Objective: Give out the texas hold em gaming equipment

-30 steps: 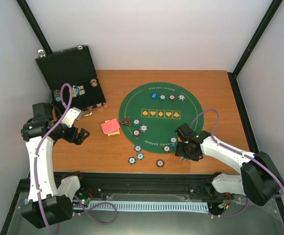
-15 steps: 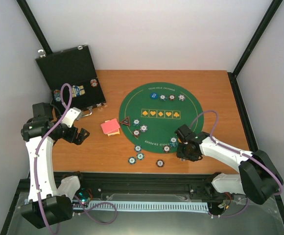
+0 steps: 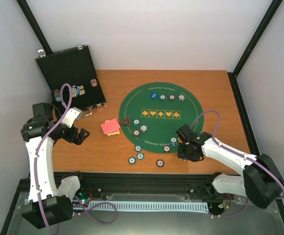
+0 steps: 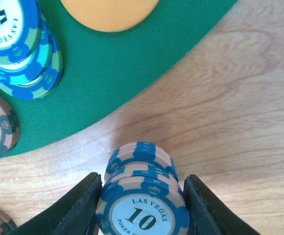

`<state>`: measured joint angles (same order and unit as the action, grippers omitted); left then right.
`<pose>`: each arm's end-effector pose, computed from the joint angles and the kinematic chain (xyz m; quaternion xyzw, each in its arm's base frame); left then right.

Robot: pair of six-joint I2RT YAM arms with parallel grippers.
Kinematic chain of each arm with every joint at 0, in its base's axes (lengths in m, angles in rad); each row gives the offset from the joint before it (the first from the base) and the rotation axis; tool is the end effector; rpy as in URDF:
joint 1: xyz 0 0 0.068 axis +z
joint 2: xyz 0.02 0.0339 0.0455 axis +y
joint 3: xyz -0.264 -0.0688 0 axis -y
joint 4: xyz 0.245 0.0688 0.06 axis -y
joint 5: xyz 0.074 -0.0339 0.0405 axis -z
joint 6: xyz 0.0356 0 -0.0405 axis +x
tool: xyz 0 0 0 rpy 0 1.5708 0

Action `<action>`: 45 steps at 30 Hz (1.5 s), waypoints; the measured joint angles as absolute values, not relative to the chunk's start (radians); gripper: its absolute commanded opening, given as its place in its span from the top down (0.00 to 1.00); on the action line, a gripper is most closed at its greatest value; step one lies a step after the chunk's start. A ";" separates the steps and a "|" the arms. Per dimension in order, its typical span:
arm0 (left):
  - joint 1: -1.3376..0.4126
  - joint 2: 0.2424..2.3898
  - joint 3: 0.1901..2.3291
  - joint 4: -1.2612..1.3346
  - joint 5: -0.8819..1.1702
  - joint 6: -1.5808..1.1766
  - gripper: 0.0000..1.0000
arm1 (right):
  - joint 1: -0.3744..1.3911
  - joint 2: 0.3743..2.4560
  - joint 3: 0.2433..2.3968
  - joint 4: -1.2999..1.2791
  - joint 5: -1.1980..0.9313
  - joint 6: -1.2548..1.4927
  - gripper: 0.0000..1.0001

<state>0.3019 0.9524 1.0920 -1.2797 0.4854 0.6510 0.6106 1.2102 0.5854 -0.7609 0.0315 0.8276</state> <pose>0.1436 0.0273 0.3263 0.2153 0.9249 -0.1135 0.2920 0.1488 0.1028 0.1582 0.1093 0.9896 0.0491 0.0799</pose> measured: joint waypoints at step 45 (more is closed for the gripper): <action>0.302 0.946 1.074 -1.301 0.492 0.695 0.00 | 0.345 1.792 1.110 -0.700 0.048 0.530 0.67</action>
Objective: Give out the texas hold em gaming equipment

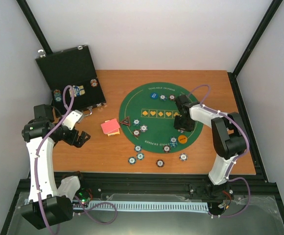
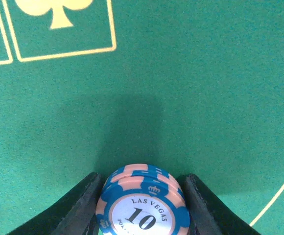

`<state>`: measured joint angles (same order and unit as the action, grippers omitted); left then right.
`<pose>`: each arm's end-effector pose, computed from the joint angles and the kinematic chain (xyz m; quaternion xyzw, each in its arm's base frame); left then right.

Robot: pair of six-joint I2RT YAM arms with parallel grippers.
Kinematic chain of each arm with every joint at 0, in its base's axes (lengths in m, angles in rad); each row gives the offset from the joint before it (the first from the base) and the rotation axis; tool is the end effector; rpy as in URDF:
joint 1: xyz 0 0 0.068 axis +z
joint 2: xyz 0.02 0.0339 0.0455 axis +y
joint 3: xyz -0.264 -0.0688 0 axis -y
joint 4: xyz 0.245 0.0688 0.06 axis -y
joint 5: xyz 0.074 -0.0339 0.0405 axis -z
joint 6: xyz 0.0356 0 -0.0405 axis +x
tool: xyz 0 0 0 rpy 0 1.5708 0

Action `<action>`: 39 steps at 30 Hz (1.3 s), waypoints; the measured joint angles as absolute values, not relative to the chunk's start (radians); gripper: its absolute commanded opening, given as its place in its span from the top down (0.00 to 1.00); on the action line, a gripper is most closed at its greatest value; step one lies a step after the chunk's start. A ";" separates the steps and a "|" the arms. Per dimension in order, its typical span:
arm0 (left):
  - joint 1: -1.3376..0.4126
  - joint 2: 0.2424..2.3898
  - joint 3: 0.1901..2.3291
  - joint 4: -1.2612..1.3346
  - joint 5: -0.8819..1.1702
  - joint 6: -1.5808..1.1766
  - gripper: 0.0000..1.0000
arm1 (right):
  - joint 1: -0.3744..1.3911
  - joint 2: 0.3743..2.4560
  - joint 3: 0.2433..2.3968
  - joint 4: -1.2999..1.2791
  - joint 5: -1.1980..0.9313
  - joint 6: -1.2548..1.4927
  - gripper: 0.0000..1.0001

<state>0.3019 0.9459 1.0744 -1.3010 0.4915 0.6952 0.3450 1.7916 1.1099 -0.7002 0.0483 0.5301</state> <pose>0.1403 0.0261 0.3214 0.2330 0.9231 -0.1177 0.2826 0.3078 0.1088 0.1557 0.0942 0.9908 0.0182 0.0956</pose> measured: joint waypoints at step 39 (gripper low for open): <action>0.013 1.397 1.060 -1.077 0.404 0.891 0.00 | 0.661 1.821 1.525 -0.656 -0.151 0.606 0.51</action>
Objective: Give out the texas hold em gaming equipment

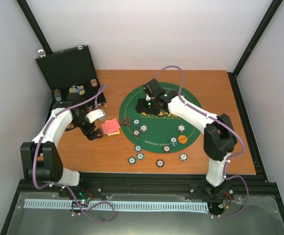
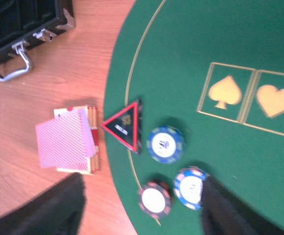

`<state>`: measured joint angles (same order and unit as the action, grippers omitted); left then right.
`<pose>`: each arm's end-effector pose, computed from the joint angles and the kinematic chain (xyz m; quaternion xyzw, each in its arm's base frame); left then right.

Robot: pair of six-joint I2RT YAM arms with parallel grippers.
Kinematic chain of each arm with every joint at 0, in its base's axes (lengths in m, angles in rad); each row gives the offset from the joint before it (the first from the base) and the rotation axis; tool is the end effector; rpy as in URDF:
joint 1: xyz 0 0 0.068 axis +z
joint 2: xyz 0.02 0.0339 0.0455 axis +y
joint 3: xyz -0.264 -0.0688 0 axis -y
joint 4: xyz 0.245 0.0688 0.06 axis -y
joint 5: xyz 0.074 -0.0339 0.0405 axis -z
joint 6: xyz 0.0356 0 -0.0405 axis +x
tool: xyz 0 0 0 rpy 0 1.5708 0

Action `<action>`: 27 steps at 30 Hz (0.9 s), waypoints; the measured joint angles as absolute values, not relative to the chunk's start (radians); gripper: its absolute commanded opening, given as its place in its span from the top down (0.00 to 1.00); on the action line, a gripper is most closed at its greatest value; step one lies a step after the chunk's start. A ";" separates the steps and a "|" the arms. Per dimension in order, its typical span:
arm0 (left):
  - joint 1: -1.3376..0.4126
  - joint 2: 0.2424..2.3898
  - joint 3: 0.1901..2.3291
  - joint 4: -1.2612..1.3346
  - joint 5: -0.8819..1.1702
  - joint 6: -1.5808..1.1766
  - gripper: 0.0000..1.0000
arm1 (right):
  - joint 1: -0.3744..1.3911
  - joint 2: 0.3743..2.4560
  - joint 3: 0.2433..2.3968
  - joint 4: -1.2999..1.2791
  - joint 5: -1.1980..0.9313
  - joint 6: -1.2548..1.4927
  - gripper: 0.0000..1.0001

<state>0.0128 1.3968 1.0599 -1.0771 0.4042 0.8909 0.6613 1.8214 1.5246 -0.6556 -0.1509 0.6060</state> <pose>0.2422 -0.0109 0.2437 0.4294 0.8773 -0.1465 0.1564 0.3129 0.2503 0.2660 -0.0492 0.9489 0.2375 0.2020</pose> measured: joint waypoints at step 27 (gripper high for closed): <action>-0.055 1.639 1.076 -0.789 0.310 0.910 0.00 | 0.793 2.412 2.036 -0.701 -0.199 0.701 0.94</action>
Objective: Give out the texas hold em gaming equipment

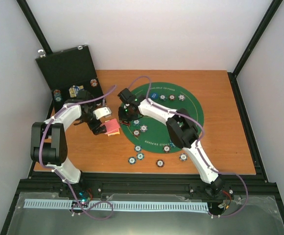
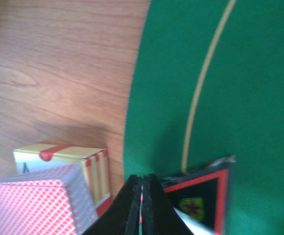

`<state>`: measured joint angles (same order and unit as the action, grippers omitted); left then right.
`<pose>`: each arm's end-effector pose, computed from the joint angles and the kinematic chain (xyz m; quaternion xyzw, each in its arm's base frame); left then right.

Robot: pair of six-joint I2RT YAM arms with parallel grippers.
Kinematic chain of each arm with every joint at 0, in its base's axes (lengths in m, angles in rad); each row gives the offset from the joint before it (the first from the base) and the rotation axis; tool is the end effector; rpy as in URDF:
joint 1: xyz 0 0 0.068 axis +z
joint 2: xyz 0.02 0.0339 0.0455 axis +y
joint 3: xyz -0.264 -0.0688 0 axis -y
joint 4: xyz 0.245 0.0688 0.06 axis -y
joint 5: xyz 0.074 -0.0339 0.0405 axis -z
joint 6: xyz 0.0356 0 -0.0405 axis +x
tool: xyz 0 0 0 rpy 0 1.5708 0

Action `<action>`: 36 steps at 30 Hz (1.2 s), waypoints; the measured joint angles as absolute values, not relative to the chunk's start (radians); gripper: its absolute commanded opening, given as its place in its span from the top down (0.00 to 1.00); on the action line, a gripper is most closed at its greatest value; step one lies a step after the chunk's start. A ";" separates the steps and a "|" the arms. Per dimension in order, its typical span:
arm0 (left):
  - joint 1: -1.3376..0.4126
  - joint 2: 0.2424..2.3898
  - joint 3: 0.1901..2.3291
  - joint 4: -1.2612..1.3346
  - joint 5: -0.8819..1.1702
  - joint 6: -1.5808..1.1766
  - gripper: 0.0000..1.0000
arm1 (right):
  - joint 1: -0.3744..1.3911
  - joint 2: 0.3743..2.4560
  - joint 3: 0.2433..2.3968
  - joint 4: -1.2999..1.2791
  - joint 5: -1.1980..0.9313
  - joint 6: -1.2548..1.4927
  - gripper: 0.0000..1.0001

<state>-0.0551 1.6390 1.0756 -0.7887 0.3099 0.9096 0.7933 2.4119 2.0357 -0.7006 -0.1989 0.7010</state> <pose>0.2995 -0.0274 0.1914 0.4705 0.8623 -0.0949 0.1617 0.3586 0.3743 0.1594 -0.0688 0.9627 0.2360 0.1131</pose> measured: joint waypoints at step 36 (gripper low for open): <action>0.092 1.428 0.947 -0.823 0.476 0.962 0.00 | 0.864 2.429 2.056 -0.737 -0.170 0.724 0.97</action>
